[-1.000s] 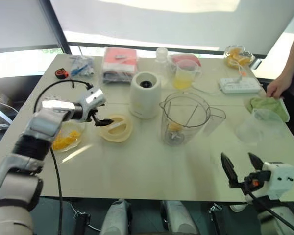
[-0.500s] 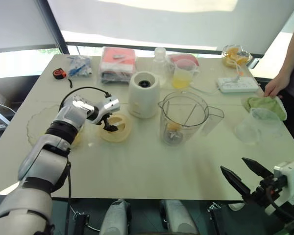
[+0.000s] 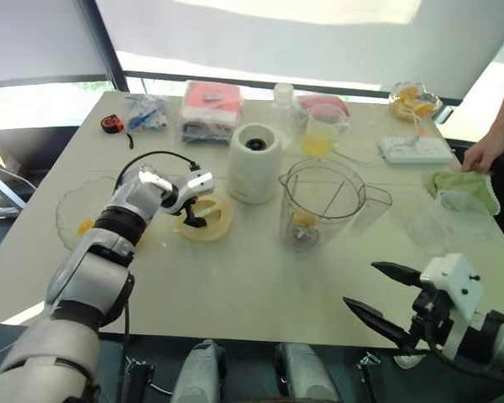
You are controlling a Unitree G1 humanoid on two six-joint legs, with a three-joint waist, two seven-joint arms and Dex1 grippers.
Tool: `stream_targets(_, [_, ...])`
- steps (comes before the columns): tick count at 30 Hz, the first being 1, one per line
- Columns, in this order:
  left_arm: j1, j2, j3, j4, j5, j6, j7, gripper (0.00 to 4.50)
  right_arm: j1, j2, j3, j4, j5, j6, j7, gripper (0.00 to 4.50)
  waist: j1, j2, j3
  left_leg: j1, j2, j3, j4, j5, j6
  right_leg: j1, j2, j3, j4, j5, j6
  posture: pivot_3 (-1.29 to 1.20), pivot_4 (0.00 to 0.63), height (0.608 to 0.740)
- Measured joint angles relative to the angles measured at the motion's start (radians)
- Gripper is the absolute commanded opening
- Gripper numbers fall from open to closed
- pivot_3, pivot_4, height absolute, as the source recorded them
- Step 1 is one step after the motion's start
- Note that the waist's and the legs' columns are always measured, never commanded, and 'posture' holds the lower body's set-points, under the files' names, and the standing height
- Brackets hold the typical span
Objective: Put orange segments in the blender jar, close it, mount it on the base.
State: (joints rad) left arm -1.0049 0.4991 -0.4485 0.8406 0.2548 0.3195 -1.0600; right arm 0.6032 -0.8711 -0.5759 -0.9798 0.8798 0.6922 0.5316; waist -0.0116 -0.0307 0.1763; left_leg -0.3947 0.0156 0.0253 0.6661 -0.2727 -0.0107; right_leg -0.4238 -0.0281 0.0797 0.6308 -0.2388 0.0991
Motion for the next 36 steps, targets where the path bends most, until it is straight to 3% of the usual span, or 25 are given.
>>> stream_targets(4, [0.015,0.001,0.009,-0.039,0.015,0.009,0.004,3.33,-0.021,-0.014,0.003,0.0,-0.003,0.029,-0.002,4.5,0.001,0.0,0.0,0.0,0.0,0.0,0.0,0.0,0.0,0.0,0.0,0.0,0.0,0.0,0.0,0.0,0.15,0.74])
stream_targets(10, [0.05,-0.005,0.018,-0.085,0.013,0.037,-0.018,0.34,-0.044,-0.012,0.061,0.009,-0.052,0.039,0.006,4.5,0.0,-0.001,-0.002,0.002,0.0,-0.001,0.001,0.0,0.0,0.002,0.0,0.0,0.001,0.001,-0.001,0.0,0.15,0.74])
stream_targets(20, [0.052,0.066,0.034,-0.208,0.011,0.098,-0.063,0.23,-0.085,0.031,0.142,0.086,-0.161,0.016,0.025,4.5,-0.003,-0.003,-0.001,-0.004,0.001,0.0,0.001,0.0,0.0,-0.004,0.002,-0.001,0.001,0.002,-0.002,0.0,0.15,0.74])
stream_targets(27, [-0.244,0.163,0.143,-0.431,-0.164,0.077,-0.327,0.23,-0.099,0.094,0.189,0.188,-0.261,-0.044,0.031,4.5,0.009,-0.003,-0.001,-0.014,-0.001,-0.002,0.003,0.0,0.0,-0.01,0.0,-0.005,-0.001,0.003,0.003,0.0,0.15,0.74])
stream_targets(31, [-0.467,0.133,0.173,-0.301,-0.223,-0.032,-0.419,0.23,-0.09,0.131,0.199,0.224,-0.314,-0.078,0.036,4.5,0.002,-0.003,-0.001,-0.013,-0.002,-0.002,0.003,0.0,0.0,-0.009,0.001,-0.005,-0.001,0.001,0.001,0.0,0.15,0.74])
stream_targets(36, [-0.642,-0.02,0.191,-0.03,-0.292,-0.174,-0.524,0.23,-0.159,0.199,0.214,0.274,-0.368,-0.12,-0.007,4.5,-0.001,-0.002,-0.001,-0.012,-0.001,-0.003,0.009,0.0,0.001,-0.006,0.003,-0.005,0.001,0.001,-0.001,0.0,0.15,0.74])
